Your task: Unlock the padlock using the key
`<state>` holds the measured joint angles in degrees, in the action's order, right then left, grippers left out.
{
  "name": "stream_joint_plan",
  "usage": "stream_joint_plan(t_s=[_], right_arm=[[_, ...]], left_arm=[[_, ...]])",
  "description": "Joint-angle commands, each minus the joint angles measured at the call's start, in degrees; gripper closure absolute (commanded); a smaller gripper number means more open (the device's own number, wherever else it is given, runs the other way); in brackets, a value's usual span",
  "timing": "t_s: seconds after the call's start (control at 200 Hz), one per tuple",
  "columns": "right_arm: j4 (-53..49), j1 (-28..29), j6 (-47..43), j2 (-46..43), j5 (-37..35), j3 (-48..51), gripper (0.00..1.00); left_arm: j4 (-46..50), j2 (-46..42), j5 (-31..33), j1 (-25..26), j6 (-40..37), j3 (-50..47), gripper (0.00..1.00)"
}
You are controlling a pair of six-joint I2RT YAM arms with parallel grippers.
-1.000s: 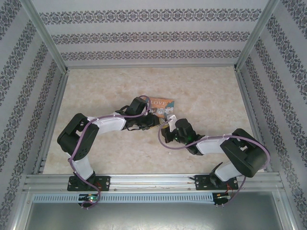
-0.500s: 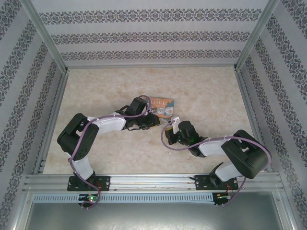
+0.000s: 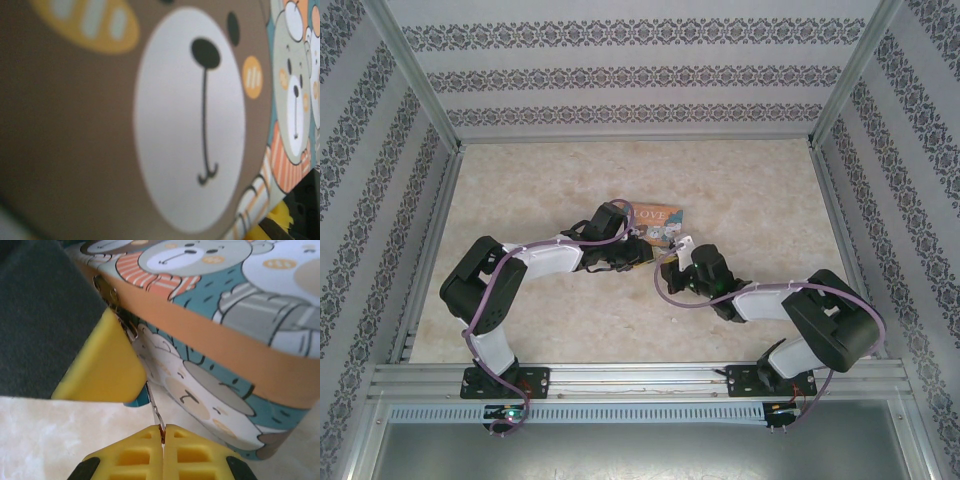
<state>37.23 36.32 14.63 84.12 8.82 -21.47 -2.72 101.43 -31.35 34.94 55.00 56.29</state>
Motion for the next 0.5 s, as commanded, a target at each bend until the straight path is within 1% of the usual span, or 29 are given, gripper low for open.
stream_joint_plan(t_s=[0.0, 0.195, 0.495], right_arm=[[2.05, -0.43, -0.04, 0.87, 2.14, -1.67, 1.0], [1.76, -0.37, -0.35, 1.58, 2.31, -2.17, 1.0], [1.7, -0.49, -0.03, -0.07, 1.29, 1.44, 1.0]], left_arm=[[-2.68, 0.5, -1.28, 1.04, 1.33, 1.98, 0.75], [-2.64, 0.48, -1.18, 1.1, 1.34, 2.05, 0.75], [-4.16, 0.24, -0.84, 1.1, 2.94, 1.67, 0.75]])
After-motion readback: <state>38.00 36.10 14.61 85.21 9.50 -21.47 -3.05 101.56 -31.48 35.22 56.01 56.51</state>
